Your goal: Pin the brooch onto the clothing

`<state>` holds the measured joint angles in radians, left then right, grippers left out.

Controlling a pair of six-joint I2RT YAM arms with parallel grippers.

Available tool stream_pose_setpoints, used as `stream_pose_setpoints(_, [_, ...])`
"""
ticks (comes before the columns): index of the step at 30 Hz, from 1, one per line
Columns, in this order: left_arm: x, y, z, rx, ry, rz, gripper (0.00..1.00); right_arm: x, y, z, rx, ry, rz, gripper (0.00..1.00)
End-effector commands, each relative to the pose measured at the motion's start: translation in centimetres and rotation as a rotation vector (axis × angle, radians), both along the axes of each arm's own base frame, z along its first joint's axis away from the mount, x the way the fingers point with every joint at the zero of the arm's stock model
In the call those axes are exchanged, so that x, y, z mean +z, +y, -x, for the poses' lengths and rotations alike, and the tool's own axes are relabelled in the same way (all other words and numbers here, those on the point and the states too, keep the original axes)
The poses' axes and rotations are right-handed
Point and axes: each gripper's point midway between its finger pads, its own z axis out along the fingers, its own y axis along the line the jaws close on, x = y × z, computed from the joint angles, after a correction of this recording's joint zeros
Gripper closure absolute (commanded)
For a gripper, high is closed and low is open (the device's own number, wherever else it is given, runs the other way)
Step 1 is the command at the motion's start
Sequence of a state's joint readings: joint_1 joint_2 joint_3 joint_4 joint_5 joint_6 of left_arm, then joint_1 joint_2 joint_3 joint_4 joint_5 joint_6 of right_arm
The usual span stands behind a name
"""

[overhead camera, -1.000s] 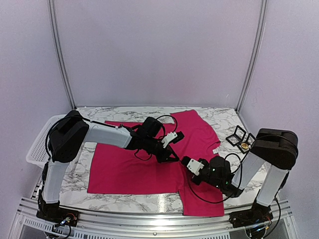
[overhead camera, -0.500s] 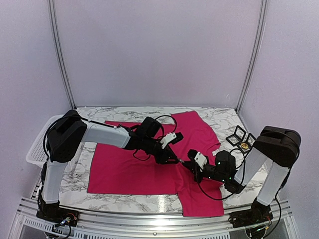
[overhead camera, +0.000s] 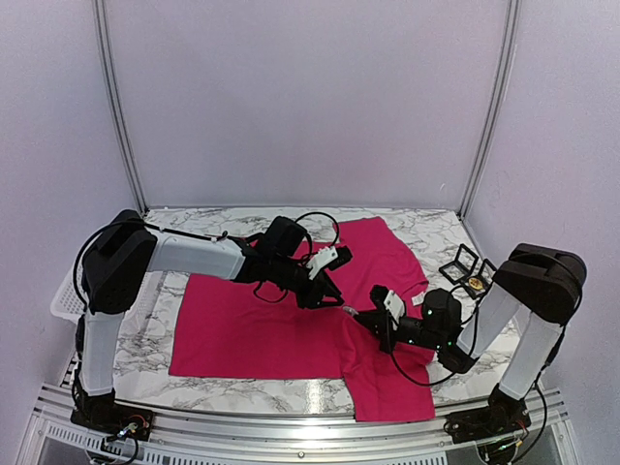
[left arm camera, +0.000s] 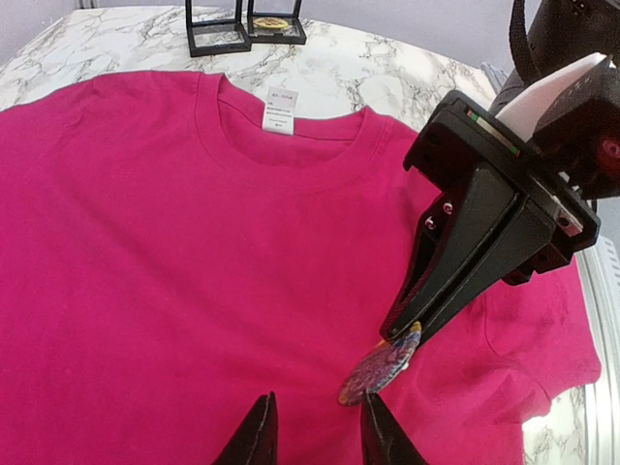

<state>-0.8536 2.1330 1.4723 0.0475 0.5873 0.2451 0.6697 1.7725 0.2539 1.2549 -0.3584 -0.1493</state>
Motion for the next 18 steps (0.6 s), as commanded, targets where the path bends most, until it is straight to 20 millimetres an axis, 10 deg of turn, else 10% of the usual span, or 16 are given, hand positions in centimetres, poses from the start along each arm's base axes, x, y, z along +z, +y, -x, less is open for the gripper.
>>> stream_pose_setpoints(1, [0.8, 0.4, 0.6, -0.064, -0.05, 0.013, 0.7, 2.5, 0.8, -0.3, 0.039, -0.04, -0.078, 1.0])
stream_pose_setpoints(12, [0.3, 0.7, 3.3, -0.214, -0.044, 0.059, 0.65, 2.5, 1.2, -0.3, 0.061, -0.043, -0.069, 1.0])
stream_pose_setpoints(18, [0.2, 0.2, 1.6, -0.142, -0.063, 0.032, 0.83, 2.6, 1.4, 0.3, 0.099, -0.058, -0.064, 1.0])
